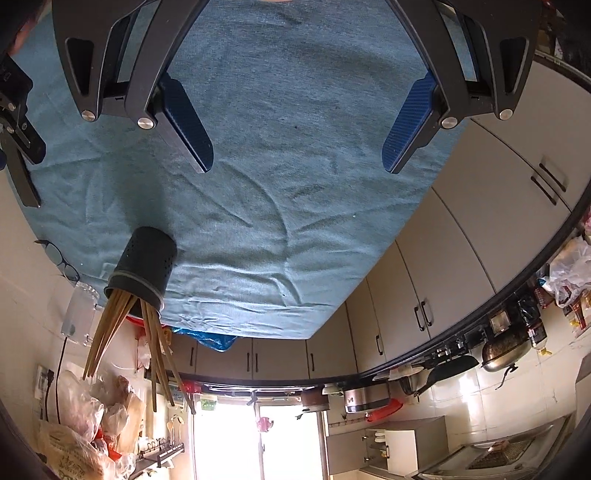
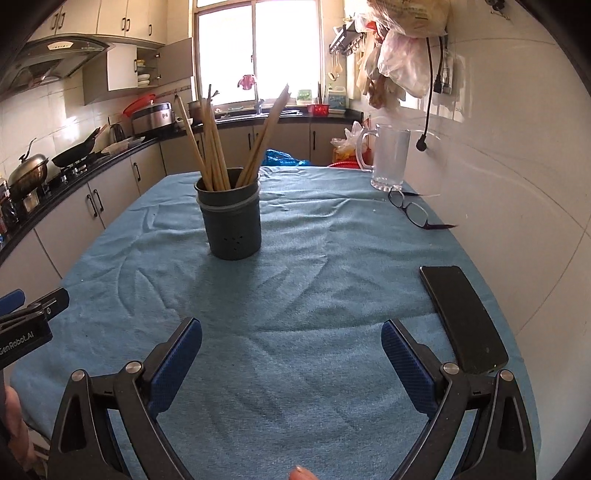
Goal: Organize utensils
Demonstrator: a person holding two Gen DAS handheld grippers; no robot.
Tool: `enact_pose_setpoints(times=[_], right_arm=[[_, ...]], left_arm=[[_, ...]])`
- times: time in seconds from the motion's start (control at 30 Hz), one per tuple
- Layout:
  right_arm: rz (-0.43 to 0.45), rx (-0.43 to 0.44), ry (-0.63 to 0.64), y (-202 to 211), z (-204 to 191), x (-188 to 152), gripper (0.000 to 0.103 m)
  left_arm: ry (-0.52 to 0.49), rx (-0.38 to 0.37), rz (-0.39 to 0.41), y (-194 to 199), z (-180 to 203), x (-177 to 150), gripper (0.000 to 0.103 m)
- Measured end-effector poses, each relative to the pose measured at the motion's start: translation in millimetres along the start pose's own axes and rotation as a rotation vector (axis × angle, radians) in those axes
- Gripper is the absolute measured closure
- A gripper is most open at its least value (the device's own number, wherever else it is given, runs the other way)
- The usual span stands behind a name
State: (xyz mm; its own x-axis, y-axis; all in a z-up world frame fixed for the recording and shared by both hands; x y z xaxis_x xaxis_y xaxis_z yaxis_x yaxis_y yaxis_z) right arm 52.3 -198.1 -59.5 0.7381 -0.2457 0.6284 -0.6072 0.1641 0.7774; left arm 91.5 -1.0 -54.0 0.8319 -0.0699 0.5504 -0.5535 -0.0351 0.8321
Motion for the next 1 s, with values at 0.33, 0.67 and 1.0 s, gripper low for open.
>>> enact_pose_setpoints(times=[0.33,0.67,1.0], right_arm=[[-0.018,0.003,-0.002,-5.8,2.8,-1.8,0.003],[-0.033,-0.002,0.006,-9.1,1.0,-5.8,0.003],[-0.036,-0.006,0.013,-7.9,-0.8,-7.6,0.003]], left_arm=[[-0.019,0.002,0.003,1.3,4.7,-1.8,0.011],[-0.017,-0.002,0.001,2.3,3.3,-3.5,0.011],[-0.010,-0.011,0.001,3.7,1.0,-4.5,0.011]])
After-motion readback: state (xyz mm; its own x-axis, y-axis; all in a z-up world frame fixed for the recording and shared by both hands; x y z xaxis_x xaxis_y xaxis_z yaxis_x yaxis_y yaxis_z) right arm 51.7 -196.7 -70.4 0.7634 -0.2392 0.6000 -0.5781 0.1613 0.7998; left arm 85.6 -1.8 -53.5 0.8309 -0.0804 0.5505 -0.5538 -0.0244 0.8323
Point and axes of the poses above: each gripper's, at about its wrist camera, not at the fingertips, and y roughly against the way its jaws point, z to its right, x to its top, the point moved 7 cm from there along -y, roughly the way its jaws point, and after that the axes turned 13 degrees about -z, right-handed, at the moved point
